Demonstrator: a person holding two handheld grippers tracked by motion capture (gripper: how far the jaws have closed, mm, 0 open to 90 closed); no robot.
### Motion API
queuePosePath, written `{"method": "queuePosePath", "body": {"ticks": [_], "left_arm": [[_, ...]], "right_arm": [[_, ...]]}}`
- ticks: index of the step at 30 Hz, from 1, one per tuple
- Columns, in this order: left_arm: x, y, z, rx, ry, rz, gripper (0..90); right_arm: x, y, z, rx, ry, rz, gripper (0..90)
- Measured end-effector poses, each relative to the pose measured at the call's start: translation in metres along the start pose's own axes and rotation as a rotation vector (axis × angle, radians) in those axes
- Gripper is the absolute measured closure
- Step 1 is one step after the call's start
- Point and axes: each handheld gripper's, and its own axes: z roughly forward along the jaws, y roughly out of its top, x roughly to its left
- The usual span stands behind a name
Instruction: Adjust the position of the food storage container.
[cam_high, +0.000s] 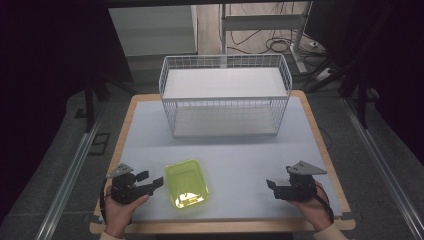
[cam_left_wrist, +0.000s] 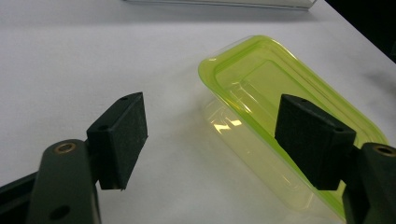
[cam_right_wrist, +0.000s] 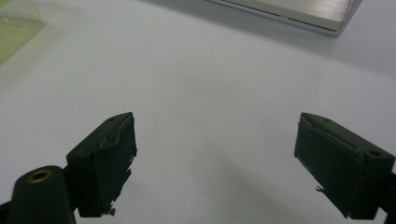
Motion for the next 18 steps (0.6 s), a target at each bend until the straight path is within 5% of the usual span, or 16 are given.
{"method": "queuePosePath", "body": {"ticks": [13,15,18], "left_arm": [[-0.003,0.003,-0.006,-0.035,-0.006,-0.012,26.4],[-0.003,0.004,-0.009,-0.050,-0.017,-0.018,29.9],[-0.005,0.006,-0.012,-0.060,-0.051,-0.017,47.7]], "right_arm": [[0.002,0.001,-0.005,-0.023,0.005,-0.016,16.2],[0.001,0.000,-0.004,-0.023,0.000,-0.019,16.2],[0.000,0.000,-0.004,-0.022,-0.006,-0.022,16.2]]}}
